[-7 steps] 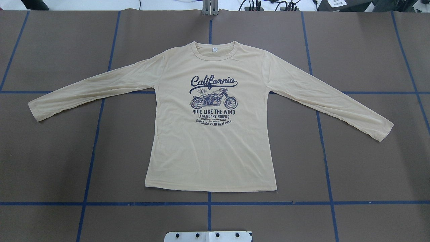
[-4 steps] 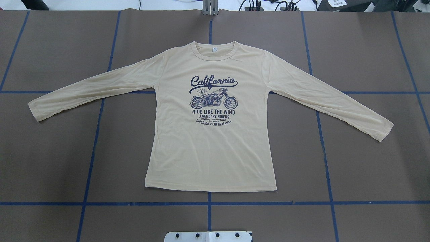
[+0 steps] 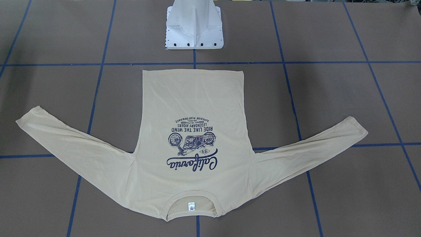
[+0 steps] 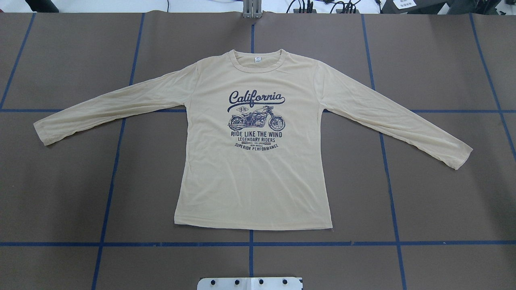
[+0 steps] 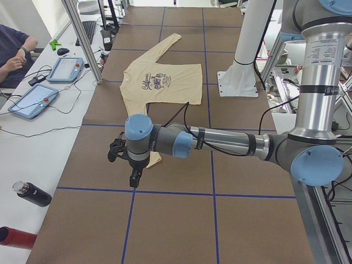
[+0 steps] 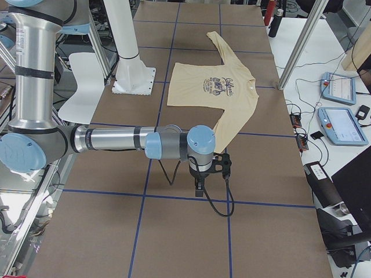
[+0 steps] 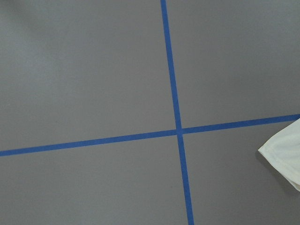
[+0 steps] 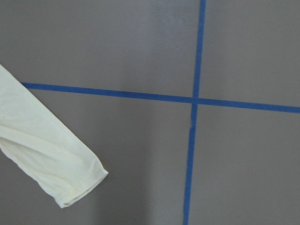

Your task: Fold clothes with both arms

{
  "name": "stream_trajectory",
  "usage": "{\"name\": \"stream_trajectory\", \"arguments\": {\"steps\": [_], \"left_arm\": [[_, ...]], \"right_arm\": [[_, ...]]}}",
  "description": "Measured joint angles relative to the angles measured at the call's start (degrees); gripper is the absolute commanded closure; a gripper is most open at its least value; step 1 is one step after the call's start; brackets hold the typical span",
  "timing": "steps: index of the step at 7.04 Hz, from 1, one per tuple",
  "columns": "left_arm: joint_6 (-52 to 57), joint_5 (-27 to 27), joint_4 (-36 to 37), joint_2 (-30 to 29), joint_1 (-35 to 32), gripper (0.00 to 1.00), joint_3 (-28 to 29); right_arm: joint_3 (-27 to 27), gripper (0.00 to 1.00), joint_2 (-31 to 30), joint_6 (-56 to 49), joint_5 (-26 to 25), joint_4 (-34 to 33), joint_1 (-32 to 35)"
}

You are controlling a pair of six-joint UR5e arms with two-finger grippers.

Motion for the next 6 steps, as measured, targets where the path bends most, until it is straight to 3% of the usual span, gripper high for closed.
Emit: {"name": "stream_trajectory", "arguments": {"steps": [2,3,6], "left_arm": [[-1.6,-1.5,-5.1,-0.4,1.4,0.01,0.5],[-2.5,-1.7,-6.2,-0.9,1.7,0.01,0.7],[-3.2,-1.7,-7.4,-1.7,1.9,0.01,1.2]], "right_arm": [[-1.2,0.01,2.4,2.6,0.1,2.9,-6.9],[-3.1,0.01,3.1,4.8,-0.1,7.8,-10.0],[-13.5,0.01,3.1,17.7,-3.2,31.2,-17.5]]}}
